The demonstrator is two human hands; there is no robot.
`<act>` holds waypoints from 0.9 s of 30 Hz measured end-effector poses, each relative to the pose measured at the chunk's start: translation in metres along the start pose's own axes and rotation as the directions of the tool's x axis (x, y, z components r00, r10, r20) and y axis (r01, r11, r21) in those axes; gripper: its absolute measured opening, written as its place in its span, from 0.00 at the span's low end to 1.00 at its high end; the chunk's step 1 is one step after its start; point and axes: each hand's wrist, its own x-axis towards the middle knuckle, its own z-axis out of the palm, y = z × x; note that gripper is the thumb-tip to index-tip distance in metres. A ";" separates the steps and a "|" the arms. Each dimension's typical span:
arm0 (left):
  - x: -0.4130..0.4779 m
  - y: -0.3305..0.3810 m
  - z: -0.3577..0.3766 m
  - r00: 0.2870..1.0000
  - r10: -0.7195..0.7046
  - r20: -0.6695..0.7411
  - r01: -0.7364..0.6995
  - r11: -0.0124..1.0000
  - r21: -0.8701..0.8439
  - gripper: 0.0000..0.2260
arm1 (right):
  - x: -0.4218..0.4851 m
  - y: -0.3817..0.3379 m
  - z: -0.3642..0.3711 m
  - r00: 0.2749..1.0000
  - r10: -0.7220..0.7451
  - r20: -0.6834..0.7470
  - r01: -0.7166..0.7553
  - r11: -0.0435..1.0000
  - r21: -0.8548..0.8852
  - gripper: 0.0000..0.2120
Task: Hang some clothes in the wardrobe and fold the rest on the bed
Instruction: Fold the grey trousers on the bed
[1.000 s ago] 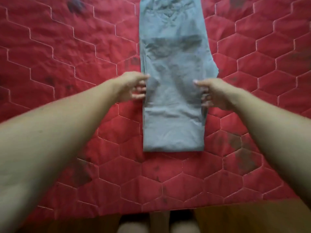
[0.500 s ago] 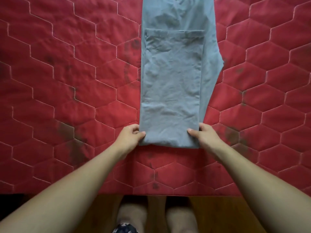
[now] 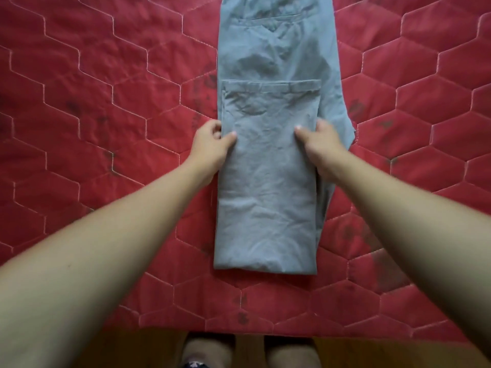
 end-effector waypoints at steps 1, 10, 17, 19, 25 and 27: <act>0.011 0.010 0.001 1.000 0.029 -0.011 -0.029 1.000 -0.007 0.06 | 0.013 -0.013 -0.001 0.999 -0.043 -0.022 0.042 0.999 -0.034 0.09; 0.046 0.031 0.012 0.808 0.588 0.031 -0.400 0.510 0.762 0.29 | 0.033 -0.023 -0.004 0.813 -0.580 0.054 0.362 0.431 -0.826 0.38; 0.082 -0.008 0.032 0.783 0.533 0.321 -0.425 0.082 0.901 0.30 | 0.071 0.014 0.001 0.792 -0.584 0.179 0.348 0.191 -0.918 0.34; 0.077 0.000 0.031 0.798 0.504 0.331 -0.430 0.091 0.898 0.30 | 0.063 0.007 -0.002 0.800 -0.573 0.179 0.366 0.228 -0.902 0.36; 0.072 0.010 0.035 0.703 0.594 0.391 -0.480 -0.010 0.877 0.31 | 0.051 0.007 -0.020 0.588 -0.717 0.375 0.464 -0.082 -0.882 0.32; 0.079 0.004 0.038 0.701 0.570 0.428 -0.493 -0.045 0.869 0.31 | 0.058 0.014 -0.022 0.604 -0.640 0.475 0.507 -0.152 -0.849 0.29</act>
